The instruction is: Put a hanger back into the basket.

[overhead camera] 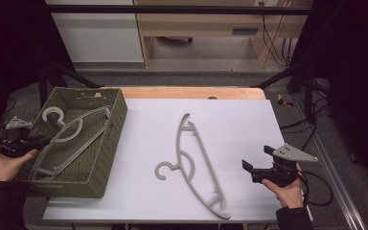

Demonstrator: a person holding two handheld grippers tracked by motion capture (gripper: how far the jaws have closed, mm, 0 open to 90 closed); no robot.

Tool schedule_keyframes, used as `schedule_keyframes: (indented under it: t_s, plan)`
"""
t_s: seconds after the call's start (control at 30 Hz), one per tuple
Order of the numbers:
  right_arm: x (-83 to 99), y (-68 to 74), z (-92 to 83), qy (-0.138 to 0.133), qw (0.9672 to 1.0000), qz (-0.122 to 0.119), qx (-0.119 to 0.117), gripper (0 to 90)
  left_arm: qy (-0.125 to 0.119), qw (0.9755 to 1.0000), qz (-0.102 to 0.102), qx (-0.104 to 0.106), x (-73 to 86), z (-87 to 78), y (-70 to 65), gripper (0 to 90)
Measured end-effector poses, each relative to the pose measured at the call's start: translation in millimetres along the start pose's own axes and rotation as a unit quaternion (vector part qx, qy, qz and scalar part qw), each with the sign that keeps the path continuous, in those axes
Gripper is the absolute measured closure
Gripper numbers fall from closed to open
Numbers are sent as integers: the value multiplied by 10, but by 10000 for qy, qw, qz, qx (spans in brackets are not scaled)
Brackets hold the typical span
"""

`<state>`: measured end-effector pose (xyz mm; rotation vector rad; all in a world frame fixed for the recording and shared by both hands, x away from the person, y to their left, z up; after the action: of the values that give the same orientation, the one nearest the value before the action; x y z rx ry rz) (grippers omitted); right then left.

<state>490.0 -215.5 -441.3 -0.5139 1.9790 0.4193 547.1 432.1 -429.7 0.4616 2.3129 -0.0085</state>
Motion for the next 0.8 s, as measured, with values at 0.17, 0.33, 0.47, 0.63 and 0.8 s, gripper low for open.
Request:
schedule_keyframes:
  t_s: [0.17, 0.33, 0.47, 0.63, 0.8]
  plan:
    - [-2, 5, 0, 4, 10000, 8, -5, 28, -535, 9984, -1, 208, -153, -140, -230, 597]
    - [-2, -1, -2, 4, 10000, 7, 1, 29, -1001, 9939, 9, 456, -306, -255, -510, 482]
    - [-2, 5, -2, 12, 10000, 16, -10, 29, -1426, 9872, -31, 710, -438, -335, -756, 422]
    - [-3, 1, 0, 2, 10000, 18, -8, 28, -1786, 9790, 10, 986, -563, -397, -1080, 336]
    - [1, 14, -4, 18, 10000, 19, -25, 27, -2026, 9708, 97, 1282, -639, -429, -1426, 225]
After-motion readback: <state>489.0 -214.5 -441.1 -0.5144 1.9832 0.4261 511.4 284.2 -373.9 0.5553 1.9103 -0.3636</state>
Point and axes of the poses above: each handheld gripper's, and its own axes: z roughly forward along the jaws, x roughly out of its underside, y roughly to its left, the point moved 10 cm from there along z, roughly forward along the jaws, and after that the axes turned 1 degree about y, right-handed, at the moved point
